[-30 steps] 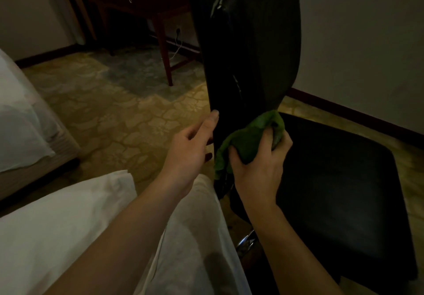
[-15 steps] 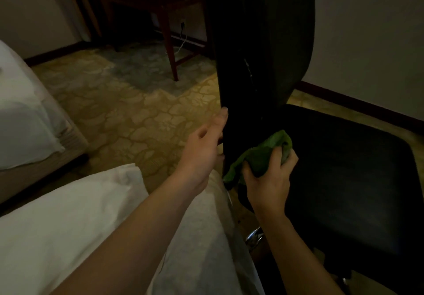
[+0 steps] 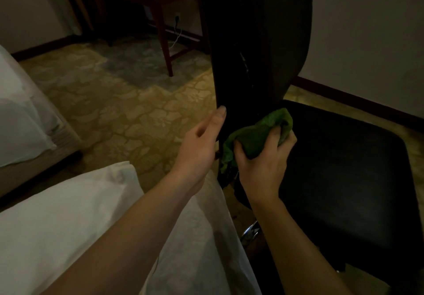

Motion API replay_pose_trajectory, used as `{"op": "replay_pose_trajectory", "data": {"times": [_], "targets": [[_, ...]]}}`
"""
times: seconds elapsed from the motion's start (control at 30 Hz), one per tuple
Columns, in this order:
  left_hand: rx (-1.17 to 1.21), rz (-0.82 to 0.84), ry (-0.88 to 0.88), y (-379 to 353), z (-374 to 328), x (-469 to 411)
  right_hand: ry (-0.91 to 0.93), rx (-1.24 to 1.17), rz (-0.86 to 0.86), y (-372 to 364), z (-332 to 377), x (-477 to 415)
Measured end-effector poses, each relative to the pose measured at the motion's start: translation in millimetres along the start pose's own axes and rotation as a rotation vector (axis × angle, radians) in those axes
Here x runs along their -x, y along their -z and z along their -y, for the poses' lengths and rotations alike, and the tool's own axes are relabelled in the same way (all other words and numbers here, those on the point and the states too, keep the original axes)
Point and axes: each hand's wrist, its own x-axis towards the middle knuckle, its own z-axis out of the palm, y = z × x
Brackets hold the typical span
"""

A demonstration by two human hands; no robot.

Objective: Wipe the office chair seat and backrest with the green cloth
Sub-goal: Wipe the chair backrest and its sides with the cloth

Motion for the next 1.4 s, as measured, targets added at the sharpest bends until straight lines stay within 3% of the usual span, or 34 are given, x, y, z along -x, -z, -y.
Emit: {"op": "replay_pose_trajectory", "data": {"times": [0.33, 0.6, 0.83, 1.07, 1.27, 1.4], "targets": [[-0.022, 0.073, -0.024, 2.5, 3.2, 5.8, -0.213, -0.052, 0.131, -10.4, -35.6, 40.9], [-0.077, 0.133, 0.034, 10.1, 36.9, -4.7, -0.104, -0.054, 0.079, 2.9, -19.1, 19.8], [-0.049, 0.101, 0.024, 9.5, 45.0, -9.4, -0.153, -0.025, 0.044, -16.8, -23.9, 31.5], [-0.054, 0.146, 0.017, 13.2, 51.6, -6.9, -0.485, -0.141, 0.117, -30.2, -42.3, 68.3], [-0.016, 0.175, 0.014, 15.7, 53.4, -8.7, -0.377, -0.261, 0.070, -9.7, -41.7, 56.2], [-0.011, 0.130, 0.025, 13.4, 56.1, -13.8, -0.282, -0.198, 0.036, -9.2, -27.4, 36.6]]}}
